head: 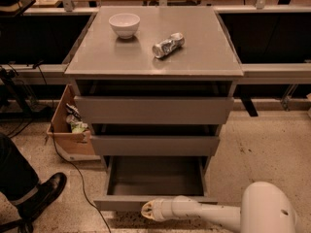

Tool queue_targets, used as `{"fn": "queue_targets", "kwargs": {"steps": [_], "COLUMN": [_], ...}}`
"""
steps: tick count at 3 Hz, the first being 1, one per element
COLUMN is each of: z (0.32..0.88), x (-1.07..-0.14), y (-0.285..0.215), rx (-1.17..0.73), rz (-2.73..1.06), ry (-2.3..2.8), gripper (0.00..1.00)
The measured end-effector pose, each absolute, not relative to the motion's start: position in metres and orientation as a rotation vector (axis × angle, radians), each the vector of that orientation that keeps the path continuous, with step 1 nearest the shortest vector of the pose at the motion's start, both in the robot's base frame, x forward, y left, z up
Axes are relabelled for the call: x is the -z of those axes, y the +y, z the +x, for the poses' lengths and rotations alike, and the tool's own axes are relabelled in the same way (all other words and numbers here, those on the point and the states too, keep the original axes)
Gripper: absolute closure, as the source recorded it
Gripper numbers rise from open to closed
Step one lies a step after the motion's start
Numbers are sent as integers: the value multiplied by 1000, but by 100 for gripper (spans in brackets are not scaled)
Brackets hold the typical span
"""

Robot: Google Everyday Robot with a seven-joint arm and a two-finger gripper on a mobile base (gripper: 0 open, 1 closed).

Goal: Close bottom drawer

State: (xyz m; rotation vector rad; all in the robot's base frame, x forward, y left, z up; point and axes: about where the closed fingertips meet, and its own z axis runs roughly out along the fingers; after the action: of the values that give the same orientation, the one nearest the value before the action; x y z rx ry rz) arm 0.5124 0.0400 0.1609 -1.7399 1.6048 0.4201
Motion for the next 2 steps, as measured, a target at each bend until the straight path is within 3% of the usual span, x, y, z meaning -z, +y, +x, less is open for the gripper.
{"fn": "queue_targets", "kwargs": {"steps": [2], "z": [530], "x": [-150], "y": [63], "rx": [-402], "rz": [-1793], "ry": [1543], "gripper": [100]}}
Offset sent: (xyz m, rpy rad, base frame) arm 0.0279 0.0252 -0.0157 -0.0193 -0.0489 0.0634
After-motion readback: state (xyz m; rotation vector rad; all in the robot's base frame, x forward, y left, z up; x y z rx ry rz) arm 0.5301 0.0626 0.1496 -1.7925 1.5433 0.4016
